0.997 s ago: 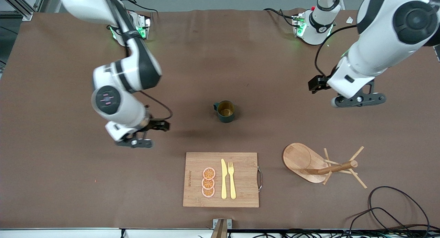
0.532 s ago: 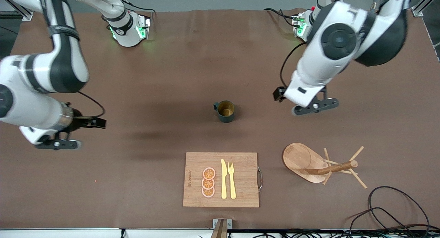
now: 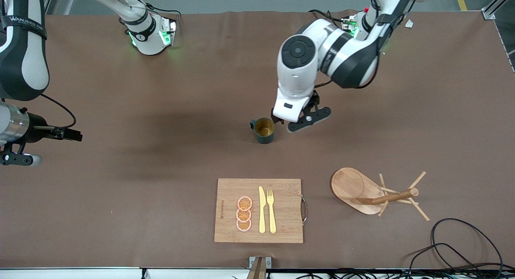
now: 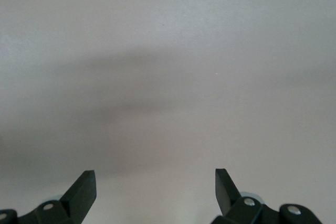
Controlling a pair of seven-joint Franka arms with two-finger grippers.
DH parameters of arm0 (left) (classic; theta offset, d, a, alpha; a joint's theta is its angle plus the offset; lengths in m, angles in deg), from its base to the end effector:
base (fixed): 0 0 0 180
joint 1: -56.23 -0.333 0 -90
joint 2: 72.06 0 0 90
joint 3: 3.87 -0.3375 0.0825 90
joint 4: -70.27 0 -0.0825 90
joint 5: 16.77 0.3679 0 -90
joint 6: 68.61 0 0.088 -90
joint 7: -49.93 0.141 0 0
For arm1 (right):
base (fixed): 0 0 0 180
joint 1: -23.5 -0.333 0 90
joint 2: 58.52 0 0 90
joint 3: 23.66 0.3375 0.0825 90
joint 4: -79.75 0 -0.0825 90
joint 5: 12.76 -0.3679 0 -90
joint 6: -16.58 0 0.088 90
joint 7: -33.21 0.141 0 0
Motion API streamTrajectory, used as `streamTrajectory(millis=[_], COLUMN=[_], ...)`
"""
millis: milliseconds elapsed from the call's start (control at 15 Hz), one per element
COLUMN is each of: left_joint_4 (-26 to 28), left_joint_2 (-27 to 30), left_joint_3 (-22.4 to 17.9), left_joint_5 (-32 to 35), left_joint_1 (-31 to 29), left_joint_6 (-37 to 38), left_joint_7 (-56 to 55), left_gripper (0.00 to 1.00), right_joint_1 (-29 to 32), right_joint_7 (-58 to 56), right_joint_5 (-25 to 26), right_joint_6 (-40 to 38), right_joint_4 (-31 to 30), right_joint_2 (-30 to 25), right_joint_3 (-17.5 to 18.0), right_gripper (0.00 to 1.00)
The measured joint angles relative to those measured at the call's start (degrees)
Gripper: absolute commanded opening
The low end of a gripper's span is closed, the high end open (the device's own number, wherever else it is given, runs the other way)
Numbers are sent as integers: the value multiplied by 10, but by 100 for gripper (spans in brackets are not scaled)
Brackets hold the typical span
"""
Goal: Pass cup and hang on rack
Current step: 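Lower the left gripper over the mug while the right gripper withdraws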
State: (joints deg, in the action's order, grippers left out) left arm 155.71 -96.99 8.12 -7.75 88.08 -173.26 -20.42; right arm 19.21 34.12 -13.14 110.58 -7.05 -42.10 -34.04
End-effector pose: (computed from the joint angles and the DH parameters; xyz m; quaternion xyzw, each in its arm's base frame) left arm 0.5044 -0.4326 0.4095 -0.9754 -0.2135 -0.0016 0.0544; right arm 0.6130 -0.0525 0.4788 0.9949 -0.0597 -0.0790 0.0189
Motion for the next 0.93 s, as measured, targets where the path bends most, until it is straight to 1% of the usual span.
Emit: streamTrajectory(millis=[332,532,731,864,931], left_joint_4=[0,-3,-41,-68,-78], left_joint_2=[-47,-71,-110,-139,-154], left_joint_3=[0,0,-7,-18,-30], left_joint_5=[35,49,68,81,82], left_joint_1=[50,79,118,143,157], left_joint_6=[-25,-49,-58,-58,-58], left_joint_7=[-136,-216,-318,-362,-381], left_gripper=[100,100,99,95,93], right_joint_1=[9,27,41,41,41], right_joint_7=[0,-20,-43,-46,-46], right_joint_5=[2,2,2,2,2], right_joint_6=[-1,-1,-1,-7,-13], right_joint_4=[3,16,22,26,27], right_joint_2=[-9,-10,-10,-10,-10], right_joint_3=[0,1,1,6,10], right_gripper=[100,100,100,100,100])
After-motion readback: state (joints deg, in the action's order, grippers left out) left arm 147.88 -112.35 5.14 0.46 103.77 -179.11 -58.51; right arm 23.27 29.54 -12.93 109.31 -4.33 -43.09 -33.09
